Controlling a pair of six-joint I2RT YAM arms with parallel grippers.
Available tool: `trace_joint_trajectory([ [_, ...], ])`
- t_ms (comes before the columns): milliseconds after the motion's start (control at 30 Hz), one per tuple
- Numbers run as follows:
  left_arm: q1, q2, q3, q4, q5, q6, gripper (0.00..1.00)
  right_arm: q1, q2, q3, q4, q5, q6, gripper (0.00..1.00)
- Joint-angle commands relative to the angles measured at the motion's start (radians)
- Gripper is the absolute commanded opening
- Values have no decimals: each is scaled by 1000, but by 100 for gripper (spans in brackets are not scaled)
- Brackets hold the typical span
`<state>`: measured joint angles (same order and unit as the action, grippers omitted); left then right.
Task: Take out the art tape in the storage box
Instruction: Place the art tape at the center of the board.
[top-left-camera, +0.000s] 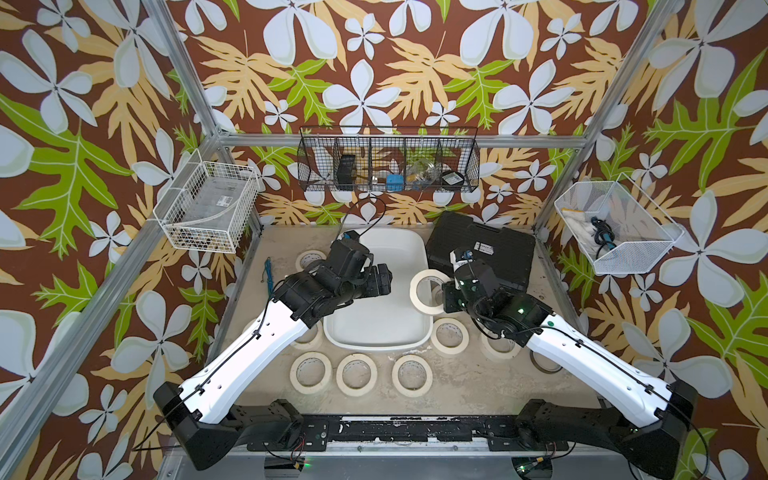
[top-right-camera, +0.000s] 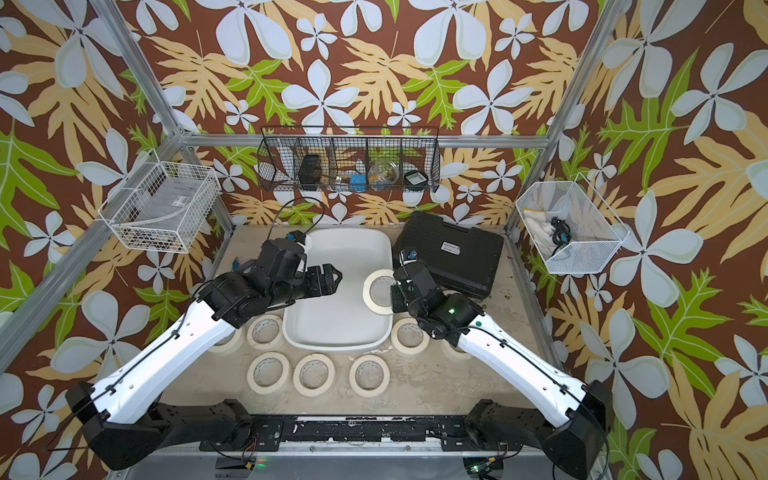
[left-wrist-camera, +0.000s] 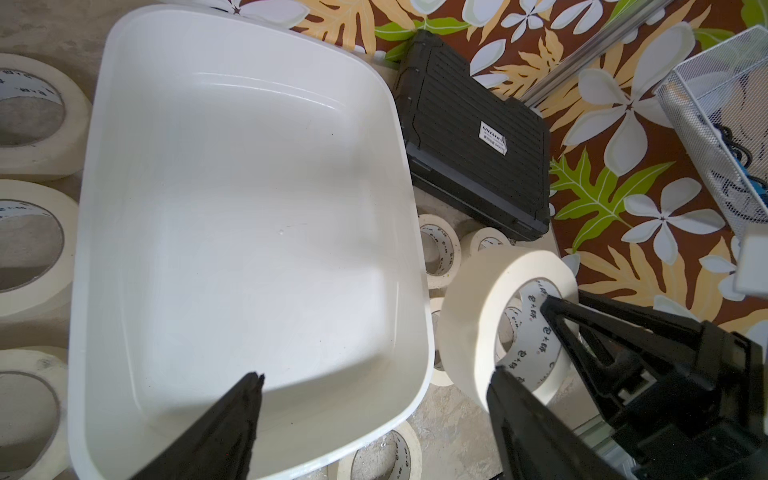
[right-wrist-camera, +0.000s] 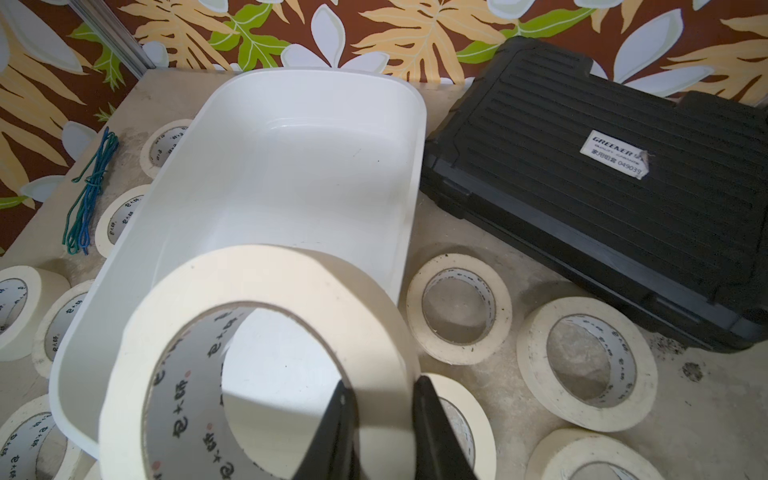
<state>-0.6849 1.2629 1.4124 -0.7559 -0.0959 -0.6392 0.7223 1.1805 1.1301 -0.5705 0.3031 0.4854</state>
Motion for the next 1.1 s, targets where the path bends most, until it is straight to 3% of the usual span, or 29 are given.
trace_joint_trajectory([
  [0, 14, -7, -15, 31, 16, 31, 90, -13, -56, -44, -44, -12, 15, 0],
  [567, 18, 56, -56, 67, 55, 58, 90, -78, -386, -440, -158, -75, 310, 0],
  [767, 18, 66, -70, 72, 60, 57, 89, -78, -410, -551, -113, -103, 382, 0],
  [1067, 19, 85, -67, 73, 65, 63, 89, -78, -430, -622, -85, -221, 383, 0],
])
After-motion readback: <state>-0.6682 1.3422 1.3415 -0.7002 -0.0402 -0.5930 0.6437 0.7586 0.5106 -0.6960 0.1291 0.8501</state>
